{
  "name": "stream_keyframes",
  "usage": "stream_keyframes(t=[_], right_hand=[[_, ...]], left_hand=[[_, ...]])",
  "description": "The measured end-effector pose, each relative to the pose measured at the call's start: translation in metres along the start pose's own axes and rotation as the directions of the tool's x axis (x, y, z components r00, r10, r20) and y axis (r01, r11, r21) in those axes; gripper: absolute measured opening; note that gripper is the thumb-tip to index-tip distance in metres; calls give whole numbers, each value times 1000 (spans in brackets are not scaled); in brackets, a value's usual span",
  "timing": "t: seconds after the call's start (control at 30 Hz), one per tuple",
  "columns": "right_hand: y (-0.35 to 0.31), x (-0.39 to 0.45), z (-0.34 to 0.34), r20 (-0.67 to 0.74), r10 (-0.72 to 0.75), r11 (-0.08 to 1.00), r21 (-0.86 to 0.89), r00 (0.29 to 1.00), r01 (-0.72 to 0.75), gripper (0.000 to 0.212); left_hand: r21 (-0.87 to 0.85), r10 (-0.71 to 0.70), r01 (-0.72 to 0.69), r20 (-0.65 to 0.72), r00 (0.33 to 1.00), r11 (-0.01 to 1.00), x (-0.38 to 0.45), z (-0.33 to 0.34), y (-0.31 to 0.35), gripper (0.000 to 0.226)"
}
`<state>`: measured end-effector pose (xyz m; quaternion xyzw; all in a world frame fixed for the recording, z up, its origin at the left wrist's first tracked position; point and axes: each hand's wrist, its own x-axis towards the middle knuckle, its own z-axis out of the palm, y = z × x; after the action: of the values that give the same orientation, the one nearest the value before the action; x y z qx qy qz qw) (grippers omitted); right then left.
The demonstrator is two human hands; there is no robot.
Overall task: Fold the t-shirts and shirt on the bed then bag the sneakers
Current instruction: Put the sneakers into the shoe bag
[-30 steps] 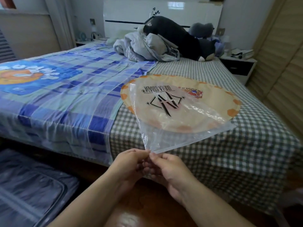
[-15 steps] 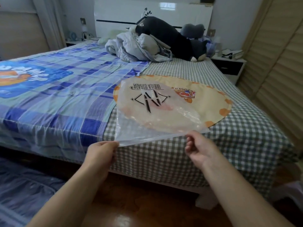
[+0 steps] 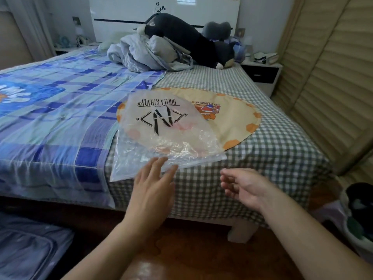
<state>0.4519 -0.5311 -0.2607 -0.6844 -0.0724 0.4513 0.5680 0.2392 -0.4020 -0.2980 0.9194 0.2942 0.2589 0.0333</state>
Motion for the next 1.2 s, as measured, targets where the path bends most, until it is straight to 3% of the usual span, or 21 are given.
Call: stream_keyframes(t=[0.07, 0.2, 0.3, 0.4, 0.43, 0.5, 0.53, 0.57, 0.6, 0.7, 0.77, 0.87, 1.03, 1.2], right_hand=[[4, -7, -12, -12, -46, 998, -33, 999, 45, 15], [17, -17, -63, -103, -100, 995, 4, 990, 101, 11], [31, -23, -129, -243, -97, 995, 10, 965, 103, 9], [53, -32, -217, -435, -119, 986, -158, 893, 55, 9], [62, -35, -248, -533, -170, 963, -269, 829, 24, 12], [80, -41, -304, -749, -294, 884, -449, 593, -129, 10], [88, -42, -328, -820, -313, 863, -456, 479, -216, 20], [93, -42, -351, -855, -296, 849, -439, 426, -292, 33], [100, -41, -372, -864, -274, 826, -436, 422, -356, 44], [126, -32, -425, -830, -230, 725, -494, 508, -480, 69], [140, -23, -441, -815, -224, 721, -508, 535, -472, 63], [153, -11, -448, -852, -280, 740, -485, 443, -466, 41], [149, -18, -449, -911, -216, 821, -364, 352, -439, 32], [114, -63, -429, -875, -440, 827, -483, 204, -288, 26]], left_hand=[[35, 137, -142, 114, 984, 989, -2, 18, 28, 72], [-10, 344, -348, 176, 922, 938, 6, 55, 92, 75], [-76, 403, -397, 219, 888, 915, 17, 82, 150, 77], [-41, 389, -393, 273, 880, 919, 44, 105, 214, 78], [-15, 374, -387, 296, 879, 922, 55, 113, 235, 78], [-8, 344, -367, 368, 864, 930, 76, 131, 267, 82], [-17, 311, -336, 425, 850, 942, 82, 142, 277, 84], [-4, 269, -307, 490, 829, 952, 84, 155, 282, 86], [34, 231, -296, 545, 806, 955, 84, 166, 285, 89], [116, 174, -296, 589, 789, 948, 76, 186, 283, 95], [113, 171, -286, 580, 796, 951, 75, 190, 283, 95], [132, 161, -285, 573, 803, 949, 76, 195, 284, 96], [147, 148, -287, 593, 791, 947, 79, 199, 284, 93], [169, 112, -293, 660, 743, 941, 85, 193, 288, 94]])
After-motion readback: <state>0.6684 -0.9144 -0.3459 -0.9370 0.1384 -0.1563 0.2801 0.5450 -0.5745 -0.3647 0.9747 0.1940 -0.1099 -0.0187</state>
